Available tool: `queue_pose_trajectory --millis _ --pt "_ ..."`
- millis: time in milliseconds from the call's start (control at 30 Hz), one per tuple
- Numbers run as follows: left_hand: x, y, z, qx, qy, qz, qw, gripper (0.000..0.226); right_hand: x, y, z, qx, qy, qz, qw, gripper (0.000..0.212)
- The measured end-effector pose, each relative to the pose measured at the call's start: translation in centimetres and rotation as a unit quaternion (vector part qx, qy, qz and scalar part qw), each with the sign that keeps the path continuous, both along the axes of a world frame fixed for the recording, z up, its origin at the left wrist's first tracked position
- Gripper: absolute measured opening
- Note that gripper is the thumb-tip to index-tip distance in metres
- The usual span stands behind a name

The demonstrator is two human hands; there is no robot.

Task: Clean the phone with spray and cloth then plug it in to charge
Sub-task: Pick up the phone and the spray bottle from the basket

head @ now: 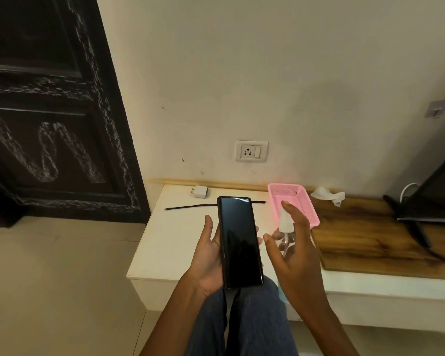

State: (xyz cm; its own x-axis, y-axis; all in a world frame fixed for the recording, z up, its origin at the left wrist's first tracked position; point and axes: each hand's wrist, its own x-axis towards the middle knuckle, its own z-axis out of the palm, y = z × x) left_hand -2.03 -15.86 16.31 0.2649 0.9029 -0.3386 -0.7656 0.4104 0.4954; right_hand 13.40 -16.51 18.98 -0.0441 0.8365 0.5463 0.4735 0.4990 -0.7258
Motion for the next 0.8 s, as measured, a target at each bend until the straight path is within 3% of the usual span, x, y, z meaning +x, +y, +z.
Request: queue_pose_trajectory --millis 200,367,633,800 --pt "0.4 0.3 -0.9 -0.002 -0.014 -0.011 1.0 0.07 0.5 2.4 1.2 -0.056 -0.175 -0.041 0.982 0.06" --pt "0.7 0.5 -1.6 -0.005 -0.025 -0.025 0.999 0.072 -0.1 3.8 2.2 -0.095 -0.269 -0.091 0.954 0.055" --pt "0.7 1.0 -1.9 -0.011 -0.016 -0.017 1.0 0.078 -0.5 2.4 1.3 -0.103 -0.311 -0.087 0.941 0.054" --pt "0.2 1.3 -1.9 -0.032 -0.068 -0.002 0.997 0.085 0.0 -0.7 -1.3 -0.137 -0.342 -0.053 0.928 0.057"
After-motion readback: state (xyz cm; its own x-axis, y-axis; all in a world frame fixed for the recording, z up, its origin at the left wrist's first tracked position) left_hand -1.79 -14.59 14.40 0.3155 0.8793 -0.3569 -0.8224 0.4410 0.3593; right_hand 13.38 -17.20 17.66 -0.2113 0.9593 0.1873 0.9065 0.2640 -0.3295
